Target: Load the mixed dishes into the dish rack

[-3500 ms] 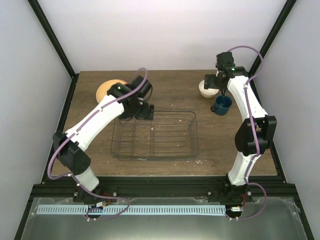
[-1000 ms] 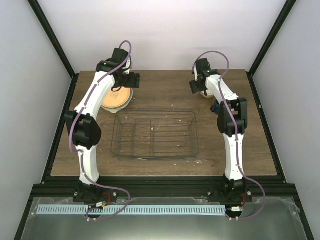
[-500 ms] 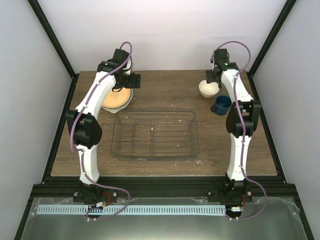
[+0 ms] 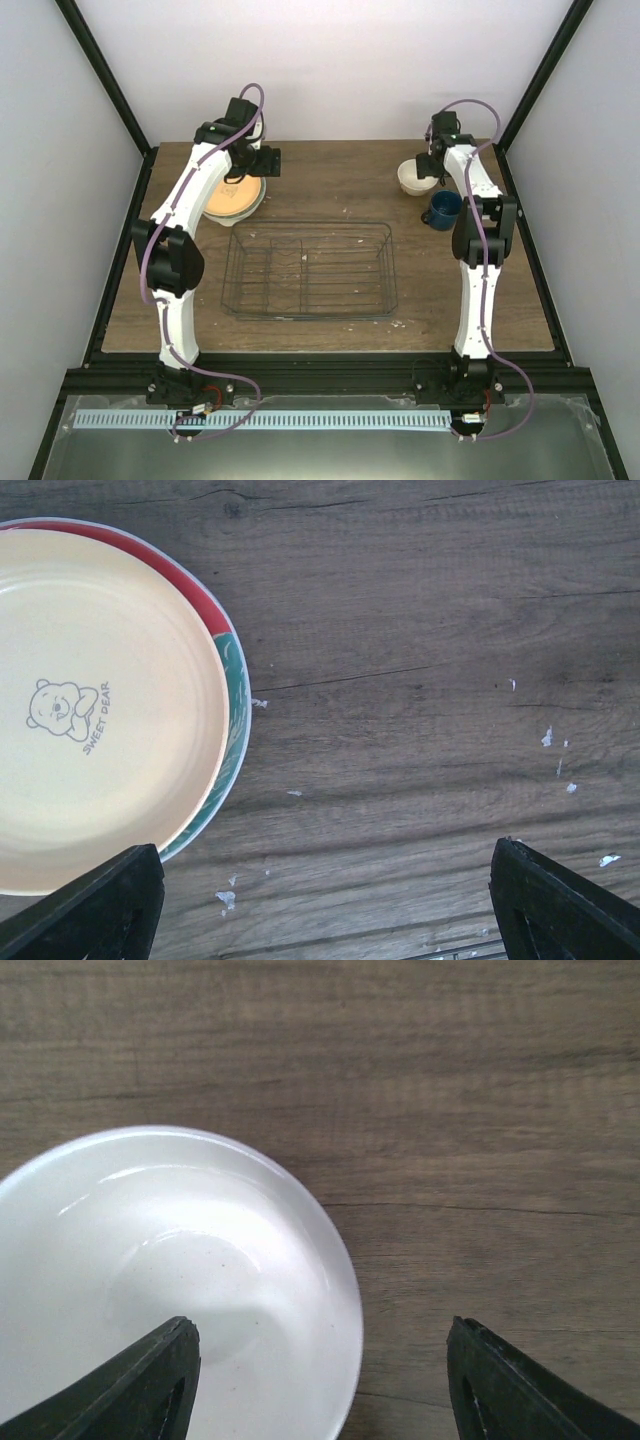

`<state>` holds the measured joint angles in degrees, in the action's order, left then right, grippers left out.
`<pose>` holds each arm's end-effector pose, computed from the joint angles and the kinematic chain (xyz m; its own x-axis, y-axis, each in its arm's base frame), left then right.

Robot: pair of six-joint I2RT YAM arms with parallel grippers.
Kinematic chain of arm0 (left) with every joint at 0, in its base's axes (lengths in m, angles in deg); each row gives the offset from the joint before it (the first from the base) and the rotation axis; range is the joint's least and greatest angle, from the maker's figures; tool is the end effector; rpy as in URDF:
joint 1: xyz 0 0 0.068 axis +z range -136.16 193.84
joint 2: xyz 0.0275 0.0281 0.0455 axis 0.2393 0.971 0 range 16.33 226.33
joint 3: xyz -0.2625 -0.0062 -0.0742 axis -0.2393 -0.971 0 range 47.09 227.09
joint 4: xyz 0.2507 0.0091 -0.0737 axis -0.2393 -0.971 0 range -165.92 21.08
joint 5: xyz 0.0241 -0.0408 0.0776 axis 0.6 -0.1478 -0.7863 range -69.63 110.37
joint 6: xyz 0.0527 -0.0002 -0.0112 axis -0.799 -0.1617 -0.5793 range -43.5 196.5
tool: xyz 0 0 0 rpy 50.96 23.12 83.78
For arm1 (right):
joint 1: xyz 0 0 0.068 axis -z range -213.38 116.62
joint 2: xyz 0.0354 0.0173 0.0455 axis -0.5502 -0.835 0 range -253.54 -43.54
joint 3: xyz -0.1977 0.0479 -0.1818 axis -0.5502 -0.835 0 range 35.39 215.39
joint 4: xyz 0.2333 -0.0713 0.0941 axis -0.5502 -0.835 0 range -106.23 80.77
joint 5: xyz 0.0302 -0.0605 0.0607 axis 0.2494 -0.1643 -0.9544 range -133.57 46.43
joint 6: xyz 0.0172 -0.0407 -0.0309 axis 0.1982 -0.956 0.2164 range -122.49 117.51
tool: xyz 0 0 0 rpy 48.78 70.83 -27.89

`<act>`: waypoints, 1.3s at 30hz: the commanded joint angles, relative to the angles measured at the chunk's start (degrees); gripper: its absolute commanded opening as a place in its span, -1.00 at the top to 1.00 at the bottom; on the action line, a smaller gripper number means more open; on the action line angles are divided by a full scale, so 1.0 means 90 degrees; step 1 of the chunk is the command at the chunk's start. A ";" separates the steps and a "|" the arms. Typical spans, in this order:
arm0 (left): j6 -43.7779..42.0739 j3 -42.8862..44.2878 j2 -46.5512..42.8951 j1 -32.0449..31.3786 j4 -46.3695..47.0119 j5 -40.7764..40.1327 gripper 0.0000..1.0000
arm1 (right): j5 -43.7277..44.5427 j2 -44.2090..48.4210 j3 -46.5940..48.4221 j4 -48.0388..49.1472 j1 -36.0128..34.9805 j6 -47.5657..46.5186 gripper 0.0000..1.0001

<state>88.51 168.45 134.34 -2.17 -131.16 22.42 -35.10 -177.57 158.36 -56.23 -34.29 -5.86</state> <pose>0.4243 -0.1231 0.3271 -0.8660 0.0323 -0.4991 0.1159 0.9837 -0.1373 0.5134 0.0030 0.2224 -0.8507 -0.0717 -0.5207 0.0121 0.9877 -0.1558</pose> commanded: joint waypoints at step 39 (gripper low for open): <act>0.0369 0.0033 0.0207 0.0026 0.0261 0.1007 -0.79 | -0.1066 -0.0123 0.0188 0.0592 -0.0015 -0.0079 0.96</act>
<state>90.00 167.07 135.24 -2.17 -131.18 26.20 -43.88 -182.95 157.53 -50.94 -33.02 -5.10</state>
